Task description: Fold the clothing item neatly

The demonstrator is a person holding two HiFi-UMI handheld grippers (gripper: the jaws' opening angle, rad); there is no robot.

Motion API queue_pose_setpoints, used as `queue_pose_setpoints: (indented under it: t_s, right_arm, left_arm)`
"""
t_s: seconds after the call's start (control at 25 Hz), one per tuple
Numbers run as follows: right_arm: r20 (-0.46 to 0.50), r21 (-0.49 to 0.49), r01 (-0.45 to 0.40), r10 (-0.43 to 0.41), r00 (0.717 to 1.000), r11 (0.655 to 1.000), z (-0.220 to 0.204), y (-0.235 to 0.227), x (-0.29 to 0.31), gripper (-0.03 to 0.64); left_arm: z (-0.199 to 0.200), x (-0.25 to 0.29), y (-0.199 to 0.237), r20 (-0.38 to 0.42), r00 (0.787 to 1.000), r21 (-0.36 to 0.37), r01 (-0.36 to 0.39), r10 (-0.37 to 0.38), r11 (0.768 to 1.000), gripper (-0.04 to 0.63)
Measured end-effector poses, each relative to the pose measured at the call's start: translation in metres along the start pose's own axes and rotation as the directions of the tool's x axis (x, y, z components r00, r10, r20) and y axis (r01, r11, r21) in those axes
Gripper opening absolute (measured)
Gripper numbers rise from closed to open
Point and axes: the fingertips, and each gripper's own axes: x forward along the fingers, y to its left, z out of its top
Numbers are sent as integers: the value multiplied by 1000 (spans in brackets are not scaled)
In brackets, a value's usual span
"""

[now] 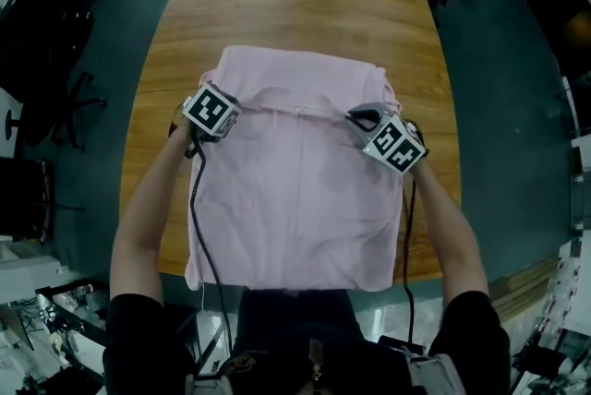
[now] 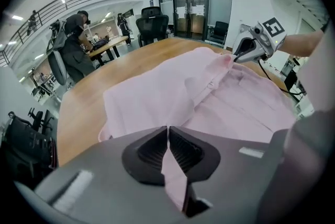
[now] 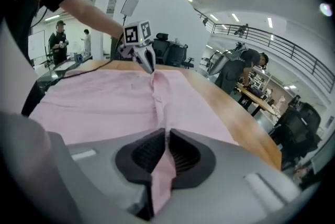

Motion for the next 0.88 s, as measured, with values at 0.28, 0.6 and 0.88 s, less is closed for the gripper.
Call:
queue_pose_setpoints:
  t_s: [0.28,0.6,0.88]
  right_arm:
    - [-250,-38,-64,53,967,997,-63,30,27,64]
    - [-209,32,-73,78,975,997,-45,39,-5,110]
    - [-24,197,44,-40,999,979,11,5,5,40]
  left_arm:
    - [-37,16,-32,-75,991,16,111,-109,994,8]
    - [0,-19,-34,43,988,84,142,-146,986,8]
    - [55,-7,-46,137,980,78,136,-145,988,9]
